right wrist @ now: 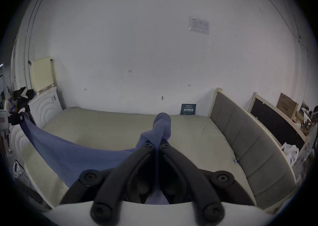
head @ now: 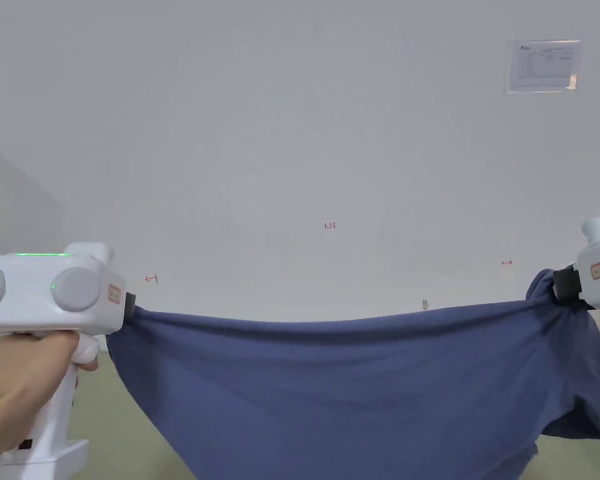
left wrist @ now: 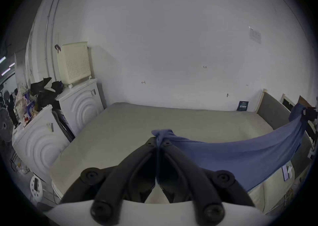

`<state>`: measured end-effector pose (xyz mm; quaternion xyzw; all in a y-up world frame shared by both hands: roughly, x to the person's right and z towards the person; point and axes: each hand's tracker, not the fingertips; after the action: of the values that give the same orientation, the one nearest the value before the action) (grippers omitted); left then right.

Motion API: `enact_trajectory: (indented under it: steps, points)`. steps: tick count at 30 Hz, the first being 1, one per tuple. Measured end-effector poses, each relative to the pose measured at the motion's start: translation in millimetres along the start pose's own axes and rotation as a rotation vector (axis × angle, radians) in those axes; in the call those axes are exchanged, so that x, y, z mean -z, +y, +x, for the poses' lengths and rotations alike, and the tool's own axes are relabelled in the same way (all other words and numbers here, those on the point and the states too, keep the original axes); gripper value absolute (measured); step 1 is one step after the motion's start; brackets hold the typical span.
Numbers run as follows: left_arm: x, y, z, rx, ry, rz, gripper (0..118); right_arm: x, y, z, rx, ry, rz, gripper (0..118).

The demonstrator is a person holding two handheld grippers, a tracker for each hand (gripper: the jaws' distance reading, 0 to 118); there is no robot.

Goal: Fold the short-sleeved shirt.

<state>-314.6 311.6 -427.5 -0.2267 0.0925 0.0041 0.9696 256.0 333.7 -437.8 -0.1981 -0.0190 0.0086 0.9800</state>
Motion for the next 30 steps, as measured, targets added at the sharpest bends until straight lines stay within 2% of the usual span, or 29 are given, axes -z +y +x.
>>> enact_trajectory:
  steps: [5, 9, 16, 20, 24, 28, 30]
  points:
    - [42, 26, 8, 0.006, 0.050, 0.035, 0, 47, 17, -8, 0.002, -0.003, 0.022, 4]
    - [70, 39, 14, -0.010, 0.094, 0.085, 0, 80, 31, -21, -0.036, -0.017, 0.044, 4]
    - [127, 22, 14, -0.043, 0.142, 0.055, 0, 143, 17, -40, -0.035, -0.028, 0.039, 4]
    - [157, -27, 17, -0.019, 0.129, -0.039, 0, 173, -30, -48, -0.067, -0.043, -0.029, 4]
    - [176, -86, 19, 0.039, 0.105, -0.145, 0, 184, -93, -47, -0.048, -0.052, -0.114, 4]
    - [176, -150, 13, 0.072, 0.066, -0.212, 0, 170, -171, -36, 0.020, -0.054, -0.223, 4]
    - [160, -184, 6, 0.081, 0.042, -0.240, 0, 152, -210, -31, -0.003, -0.066, -0.256, 4]
